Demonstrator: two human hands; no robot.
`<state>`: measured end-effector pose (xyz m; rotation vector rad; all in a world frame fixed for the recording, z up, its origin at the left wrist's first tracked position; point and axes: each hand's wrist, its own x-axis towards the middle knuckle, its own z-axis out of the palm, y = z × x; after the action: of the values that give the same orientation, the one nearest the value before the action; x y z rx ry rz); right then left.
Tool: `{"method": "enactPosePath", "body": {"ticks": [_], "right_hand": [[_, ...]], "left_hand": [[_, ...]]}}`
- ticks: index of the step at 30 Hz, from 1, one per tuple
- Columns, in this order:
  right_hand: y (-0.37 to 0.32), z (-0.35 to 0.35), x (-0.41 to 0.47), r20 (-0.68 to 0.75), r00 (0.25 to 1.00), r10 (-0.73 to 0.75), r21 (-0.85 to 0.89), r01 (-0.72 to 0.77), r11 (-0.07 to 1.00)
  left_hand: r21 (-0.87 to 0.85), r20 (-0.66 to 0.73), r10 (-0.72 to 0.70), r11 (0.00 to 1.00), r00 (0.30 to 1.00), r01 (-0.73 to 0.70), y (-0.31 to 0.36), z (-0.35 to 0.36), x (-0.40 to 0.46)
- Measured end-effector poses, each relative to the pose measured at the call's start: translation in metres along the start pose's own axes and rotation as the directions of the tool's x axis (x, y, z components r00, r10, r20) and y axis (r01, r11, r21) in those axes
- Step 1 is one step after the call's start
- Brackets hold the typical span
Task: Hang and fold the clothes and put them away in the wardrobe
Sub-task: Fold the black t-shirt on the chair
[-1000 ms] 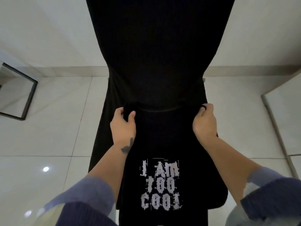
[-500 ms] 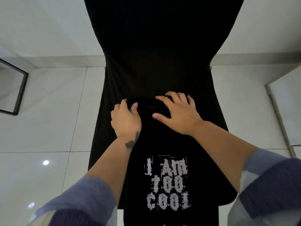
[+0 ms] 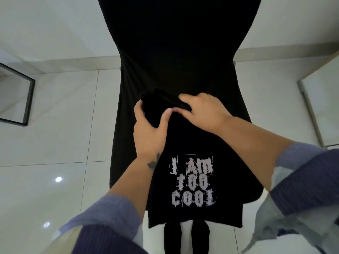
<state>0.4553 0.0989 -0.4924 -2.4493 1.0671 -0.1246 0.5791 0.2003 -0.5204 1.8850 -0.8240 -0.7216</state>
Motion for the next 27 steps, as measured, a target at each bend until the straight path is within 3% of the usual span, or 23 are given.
{"method": "enactPosePath", "body": {"ticks": [7, 14, 17, 19, 21, 25, 27], "right_hand": [[-0.041, -0.071, -0.034, -0.115, 0.992, 0.043, 0.057, -0.037, 0.998], [-0.112, -0.179, -0.086, -0.334, 0.940, 0.070, 0.159, -0.017, 0.987], [-0.136, -0.244, -0.108, -0.438, 0.895, 0.086, 0.123, -0.036, 0.992], [-0.145, -0.295, -0.124, -0.526, 0.845, 0.094, 0.096, -0.051, 0.994], [-0.148, -0.347, -0.143, -0.616, 0.775, 0.143, 0.136, -0.074, 0.988], [-0.142, -0.435, -0.202, -0.777, 0.583, 0.239, 0.241, -0.076, 0.968], [-0.133, -0.466, -0.242, -0.831, 0.479, 0.283, 0.275, -0.088, 0.957]], "left_hand": [[0.118, -0.146, -0.079, 0.988, 0.986, 0.097, 0.031, -0.011, -0.047], [-0.017, -0.277, -0.070, 0.998, 0.958, 0.068, 0.132, -0.015, -0.071], [-0.137, -0.260, -0.240, 0.968, 0.935, 0.210, 0.189, -0.015, -0.085], [-0.240, -0.195, -0.370, 0.916, 0.908, 0.321, 0.227, -0.014, -0.094], [-0.372, -0.112, -0.393, 0.868, 0.913, 0.329, 0.260, -0.011, -0.100], [-0.538, 0.175, -0.320, 0.760, 0.931, 0.363, 0.323, 0.005, -0.121], [-0.604, 0.201, -0.204, 0.744, 0.958, 0.285, 0.363, 0.015, -0.139]]}}
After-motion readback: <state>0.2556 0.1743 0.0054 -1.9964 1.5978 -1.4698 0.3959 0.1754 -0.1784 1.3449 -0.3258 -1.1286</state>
